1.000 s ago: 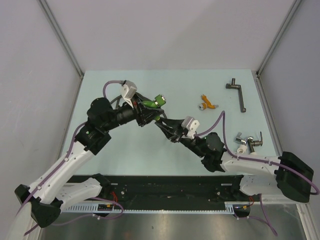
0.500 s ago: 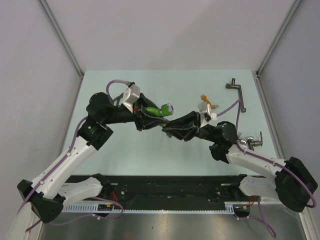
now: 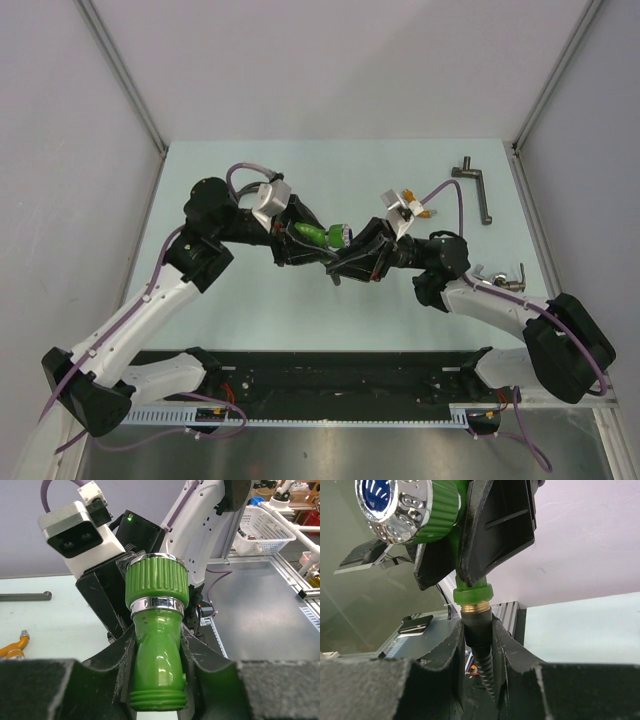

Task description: Install the water faucets

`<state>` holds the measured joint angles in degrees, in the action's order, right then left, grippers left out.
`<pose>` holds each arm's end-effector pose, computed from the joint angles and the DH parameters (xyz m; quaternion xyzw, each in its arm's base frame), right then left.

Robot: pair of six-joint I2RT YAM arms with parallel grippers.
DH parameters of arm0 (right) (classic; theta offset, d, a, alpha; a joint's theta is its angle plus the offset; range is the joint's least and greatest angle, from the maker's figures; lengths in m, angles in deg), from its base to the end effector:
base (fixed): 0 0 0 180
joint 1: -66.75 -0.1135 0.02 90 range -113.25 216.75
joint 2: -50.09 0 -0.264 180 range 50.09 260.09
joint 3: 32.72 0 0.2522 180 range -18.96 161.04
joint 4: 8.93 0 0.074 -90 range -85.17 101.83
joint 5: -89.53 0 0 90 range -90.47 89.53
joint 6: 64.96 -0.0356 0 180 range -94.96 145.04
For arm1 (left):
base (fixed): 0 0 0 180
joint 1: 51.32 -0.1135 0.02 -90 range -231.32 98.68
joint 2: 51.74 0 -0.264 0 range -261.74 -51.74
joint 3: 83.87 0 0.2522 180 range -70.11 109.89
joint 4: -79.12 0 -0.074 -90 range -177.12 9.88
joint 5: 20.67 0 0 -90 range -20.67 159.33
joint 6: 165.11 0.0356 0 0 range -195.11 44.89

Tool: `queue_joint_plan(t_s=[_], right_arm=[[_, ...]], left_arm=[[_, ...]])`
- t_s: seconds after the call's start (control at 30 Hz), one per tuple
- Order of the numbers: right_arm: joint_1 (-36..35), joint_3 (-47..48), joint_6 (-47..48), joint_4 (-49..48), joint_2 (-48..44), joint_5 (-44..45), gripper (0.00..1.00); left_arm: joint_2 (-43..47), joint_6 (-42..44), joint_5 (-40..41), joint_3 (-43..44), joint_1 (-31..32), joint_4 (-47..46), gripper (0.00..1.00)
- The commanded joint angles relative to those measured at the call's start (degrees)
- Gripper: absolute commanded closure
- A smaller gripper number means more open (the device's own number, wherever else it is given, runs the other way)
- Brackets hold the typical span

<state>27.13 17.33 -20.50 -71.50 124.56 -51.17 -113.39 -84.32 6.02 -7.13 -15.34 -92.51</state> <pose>0.1788 0.1838 0.3232 -0.3641 0.4145 0.6878 0.4718 0.1654 -0.1594 0.4220 0.5125 0.4594 -0.5664 0.4533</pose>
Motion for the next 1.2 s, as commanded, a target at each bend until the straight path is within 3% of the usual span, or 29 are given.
queue_joint_plan(t_s=[0.0, 0.1, 0.2, 0.23, 0.33, 0.53, 0.77, 0.83, 0.9, 0.93, 0.97, 1.03, 1.17], right_arm=[[2.6, 3.6, -7.2, -14.3, 1.2, 7.6, 1.0], [3.0, 3.7, -6.9, -14.3, 1.3, 7.5, 1.0], [3.5, 3.6, -6.6, -14.2, 1.3, 7.0, 0.81], [3.7, 3.7, -6.7, -14.2, 1.3, 6.8, 0.69], [4.5, 3.6, -6.8, -14.0, 1.0, 6.3, 0.52], [6.5, 3.4, -6.7, -13.0, 0.8, 5.4, 0.35], [7.0, 2.5, 0.0, -4.7, -2.0, 5.6, 0.27], [5.5, 1.3, 8.1, -0.5, -4.8, 8.2, 0.27], [3.1, 0.7, 17.6, 10.7, -7.3, 15.3, 0.26], [-1.6, 0.6, 29.0, 15.0, -8.5, 18.8, 0.25], [-4.0, 0.7, 34.5, 22.3, -10.3, 27.1, 0.24], [-11.1, 0.6, 46.3, 26.7, -11.1, 34.7, 0.22], [-18.9, 0.2, 57.2, 24.8, -9.0, 48.3, 0.23]], left_arm=[[1.3, 5.2, -9.6, 1.1, 2.2, 3.0, 1.0], [2.2, 5.3, -6.8, 0.4, 2.2, 3.2, 1.0], [3.3, 4.6, -3.0, -0.1, 2.2, 3.3, 1.0], [3.5, 3.9, 0.0, -0.3, 2.2, 3.3, 1.0], [4.8, 1.8, 6.2, -1.5, 2.2, 3.1, 1.0], [7.9, -1.9, 15.5, -3.9, 2.2, 2.7, 1.0], [10.7, -6.5, 38.0, -4.7, 2.2, 4.9, 1.0], [10.8, -8.4, 42.6, -5.1, 2.2, 7.3, 1.0], [11.0, -10.2, 48.5, -5.7, 2.1, 8.6, 1.0], [10.9, -10.7, 49.6, -6.0, 2.2, 8.7, 1.0], [10.9, -11.2, 50.3, -6.5, 2.2, 8.7, 1.0], [10.8, -12.8, 51.9, -6.7, 2.2, 8.7, 1.0], [10.8, -14.4, 53.3, -6.7, 2.2, 9.3, 1.0]])
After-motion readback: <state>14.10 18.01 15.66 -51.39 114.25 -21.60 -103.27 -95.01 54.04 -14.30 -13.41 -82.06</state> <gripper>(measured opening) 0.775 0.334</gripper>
